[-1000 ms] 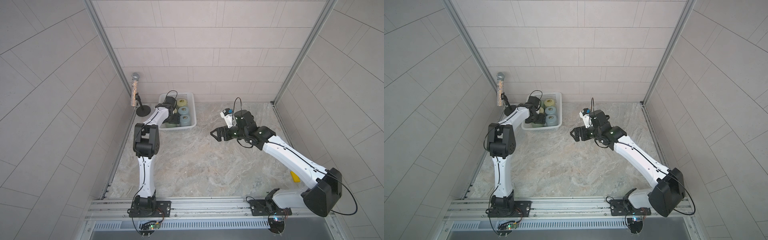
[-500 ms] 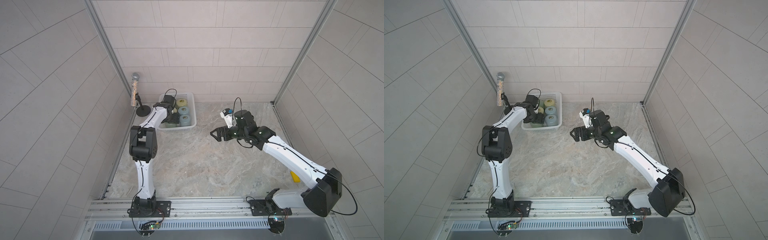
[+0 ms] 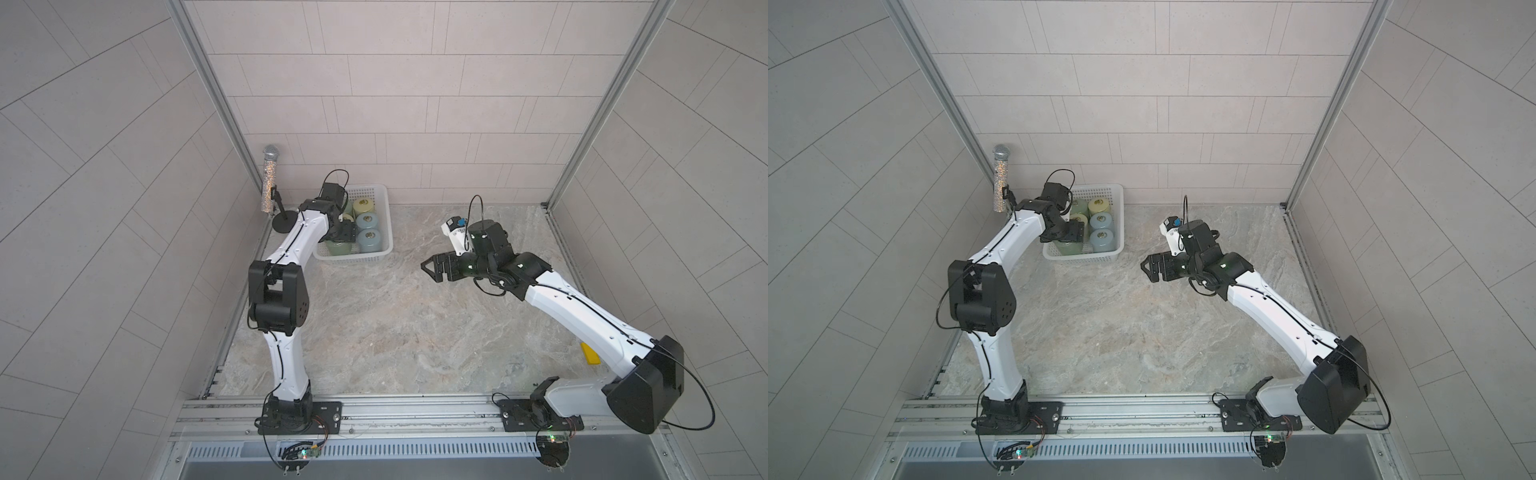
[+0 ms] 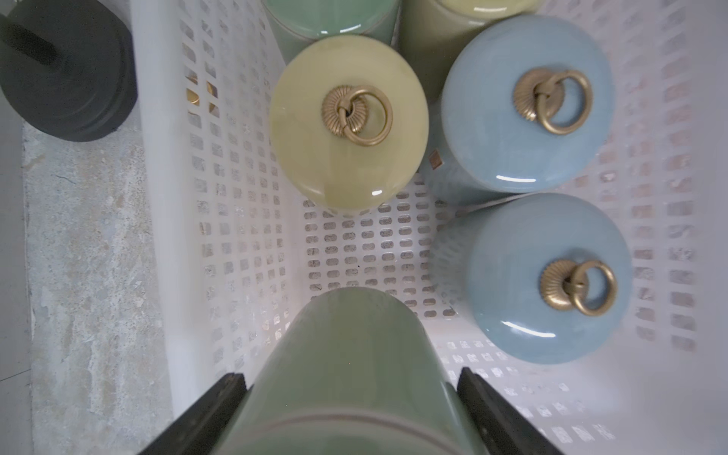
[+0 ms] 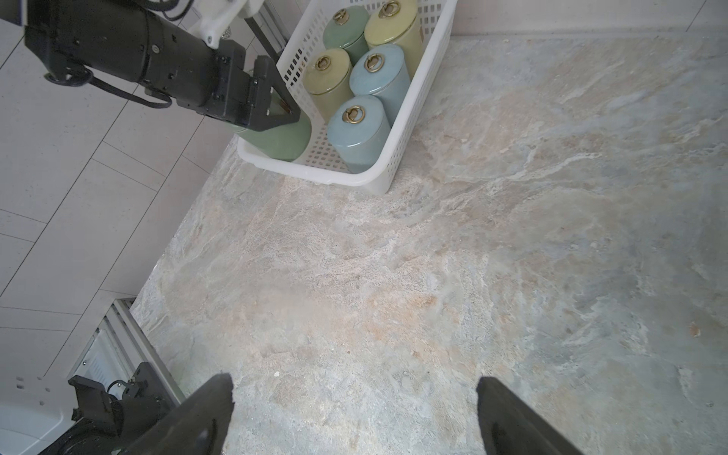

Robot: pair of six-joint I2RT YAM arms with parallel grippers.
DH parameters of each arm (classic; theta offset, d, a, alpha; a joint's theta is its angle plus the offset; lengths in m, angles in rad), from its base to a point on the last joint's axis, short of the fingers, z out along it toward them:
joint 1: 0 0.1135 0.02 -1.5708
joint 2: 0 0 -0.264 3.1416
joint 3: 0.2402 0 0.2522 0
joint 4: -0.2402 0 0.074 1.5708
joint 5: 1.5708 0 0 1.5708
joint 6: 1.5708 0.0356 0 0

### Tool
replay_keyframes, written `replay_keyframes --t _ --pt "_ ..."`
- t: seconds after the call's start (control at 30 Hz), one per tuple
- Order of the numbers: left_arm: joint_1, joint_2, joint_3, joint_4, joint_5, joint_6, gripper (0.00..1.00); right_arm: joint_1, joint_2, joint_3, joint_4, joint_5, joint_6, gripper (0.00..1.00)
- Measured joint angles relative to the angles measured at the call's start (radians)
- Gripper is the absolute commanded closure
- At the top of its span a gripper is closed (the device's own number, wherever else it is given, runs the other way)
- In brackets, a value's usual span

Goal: Take the tea canister out of the basket
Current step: Pick up the tea canister from the basket.

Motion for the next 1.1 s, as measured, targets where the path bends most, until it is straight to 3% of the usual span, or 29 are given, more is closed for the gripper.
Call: replay_keyframes --t 0.27,0.8,1.1 --pt "0.0 -0.131 -0.042 -0.051 0.038 -0.025 0.26 0.0 -0.011 -0.009 0.011 0.003 0.018 0.0" --pt "-0.036 -0.093 -0.017 -0.13 0.025 -0.026 0.26 0.0 -0.06 -0.068 0.023 0.003 0.041 0.0" --pt "-0.119 -0.248 -0.229 -0.119 0.014 -0.069 0.27 0.0 -0.062 -0.07 0.024 0.003 0.04 0.0"
